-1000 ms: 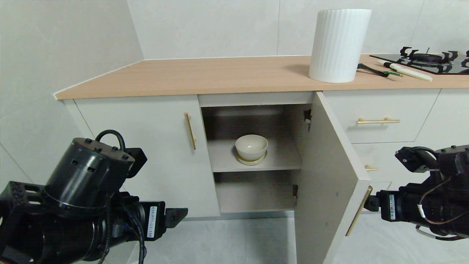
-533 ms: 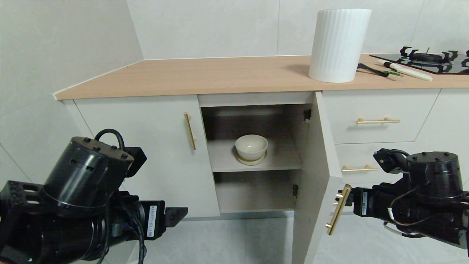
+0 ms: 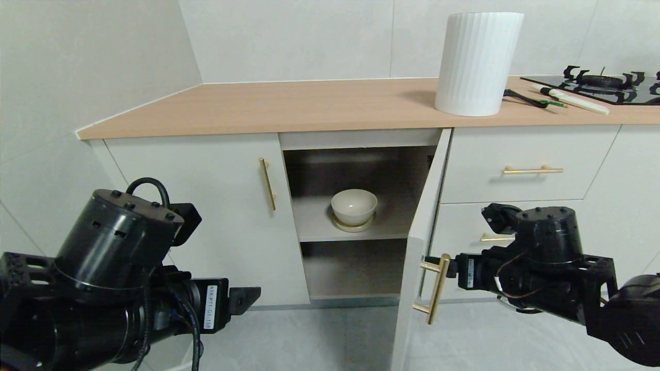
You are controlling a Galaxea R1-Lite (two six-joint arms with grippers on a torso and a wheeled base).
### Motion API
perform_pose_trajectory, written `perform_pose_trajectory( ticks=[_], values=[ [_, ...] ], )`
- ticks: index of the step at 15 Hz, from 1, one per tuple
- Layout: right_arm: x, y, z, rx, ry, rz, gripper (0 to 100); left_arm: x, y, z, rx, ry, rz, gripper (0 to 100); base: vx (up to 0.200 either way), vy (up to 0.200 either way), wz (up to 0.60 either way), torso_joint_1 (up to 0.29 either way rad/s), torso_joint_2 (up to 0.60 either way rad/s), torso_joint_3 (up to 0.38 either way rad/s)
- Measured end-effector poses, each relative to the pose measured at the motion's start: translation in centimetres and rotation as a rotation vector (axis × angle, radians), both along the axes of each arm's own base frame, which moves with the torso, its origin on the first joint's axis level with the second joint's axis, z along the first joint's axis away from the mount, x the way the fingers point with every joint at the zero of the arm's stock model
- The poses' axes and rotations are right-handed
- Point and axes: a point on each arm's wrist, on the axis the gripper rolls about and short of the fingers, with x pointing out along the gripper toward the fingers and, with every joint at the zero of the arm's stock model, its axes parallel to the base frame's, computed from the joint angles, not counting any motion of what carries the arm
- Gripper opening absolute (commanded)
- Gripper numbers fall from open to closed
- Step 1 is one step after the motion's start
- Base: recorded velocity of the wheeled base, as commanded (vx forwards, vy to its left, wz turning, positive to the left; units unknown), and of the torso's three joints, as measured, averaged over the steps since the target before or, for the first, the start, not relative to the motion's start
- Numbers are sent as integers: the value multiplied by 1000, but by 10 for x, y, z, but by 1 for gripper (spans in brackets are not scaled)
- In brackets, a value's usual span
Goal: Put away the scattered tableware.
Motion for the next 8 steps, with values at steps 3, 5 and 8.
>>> perform_pose_trajectory(
  ticks=[3,5,8],
  values=[
    [22,11,7,-36,48,10,100,0,0,0,-1,-2,1,100,0,0,0,0,0,0],
    [39,19,16,-36,50,35,100,1,0,1,-4,-7,2,100,0,0,0,0,0,0],
    [66,33,24,-14,14,45,100,0,1,2,-4,-10,3,100,0,0,0,0,0,0]
  ],
)
